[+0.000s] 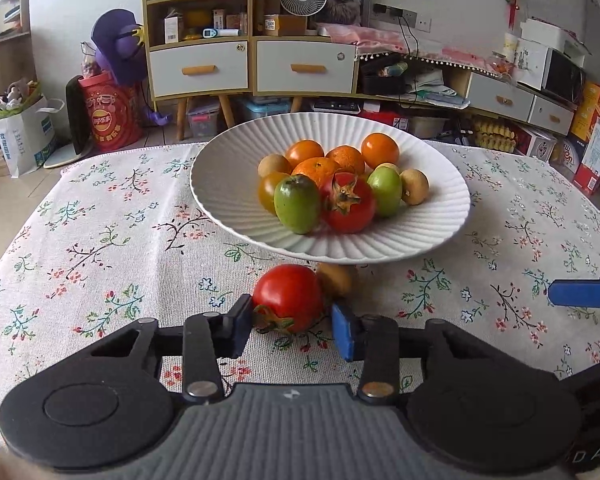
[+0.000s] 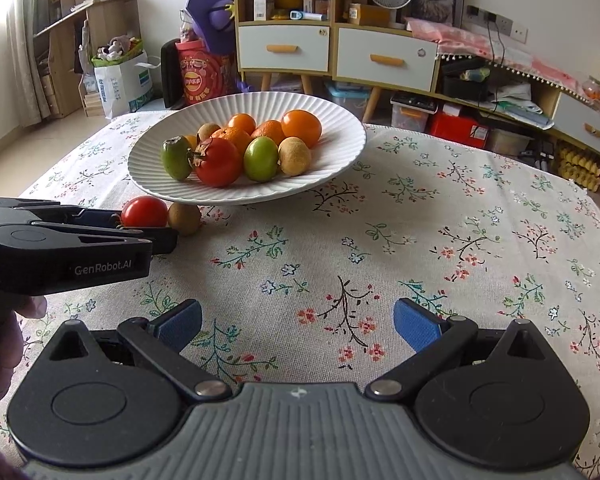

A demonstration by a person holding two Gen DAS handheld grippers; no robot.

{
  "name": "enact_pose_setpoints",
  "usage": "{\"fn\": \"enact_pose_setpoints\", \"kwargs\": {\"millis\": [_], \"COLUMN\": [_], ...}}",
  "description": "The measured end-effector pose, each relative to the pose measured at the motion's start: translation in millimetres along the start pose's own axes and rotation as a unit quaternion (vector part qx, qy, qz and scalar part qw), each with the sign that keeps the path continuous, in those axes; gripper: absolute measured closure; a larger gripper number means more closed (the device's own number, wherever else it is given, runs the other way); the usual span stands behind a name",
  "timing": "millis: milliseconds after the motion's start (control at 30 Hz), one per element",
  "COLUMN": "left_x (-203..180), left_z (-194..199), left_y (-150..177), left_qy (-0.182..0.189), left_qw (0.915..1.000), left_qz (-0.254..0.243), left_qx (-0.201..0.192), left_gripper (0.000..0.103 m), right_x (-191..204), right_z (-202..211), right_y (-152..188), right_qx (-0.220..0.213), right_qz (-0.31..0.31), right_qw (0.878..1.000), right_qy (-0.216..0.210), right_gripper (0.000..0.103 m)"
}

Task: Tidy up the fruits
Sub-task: 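Grasp the red tomato with the left tool, then grasp the last tan round fruit with the right tool while the left tool holds the red tomato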

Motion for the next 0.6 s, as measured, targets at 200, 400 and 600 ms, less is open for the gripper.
{"fn": "enact_pose_setpoints", "kwargs": {"millis": [200, 400, 600], "left_x": [7, 23, 47], "left_z": [4, 13, 20], "left_y": [1, 5, 12], "left_qy": [0.005, -0.008, -0.020], "left_qw": [0.9999, 0.9995, 0.9984], "left_qz": [0.004, 0.006, 0.009], "left_qx": [0.013, 0.032, 0.052], "left_gripper": [0.068, 0.068, 0.068], "right_x": [3, 13, 32], "right_z": [-1, -4, -6], "right_y": [-6, -7, 3], "right_qx": [-0.003, -0.003, -0.001], "right_qz": [0.000, 0.010, 0.052], "right_qw": [1.000, 1.000, 0.999], "right_qy": [0.005, 0.002, -0.013], "right_gripper": [0.001, 0.001, 0.001]}}
Point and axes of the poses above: each gripper's, at about its wrist camera, not at the fingertips, and z roughly against the way its jaws point, x to its left, y to its underside, the point moved 5 cm from there along -z, roughly the way its jaws point, and after that the axes turned 4 degrees about -y, right-handed, at the moved point
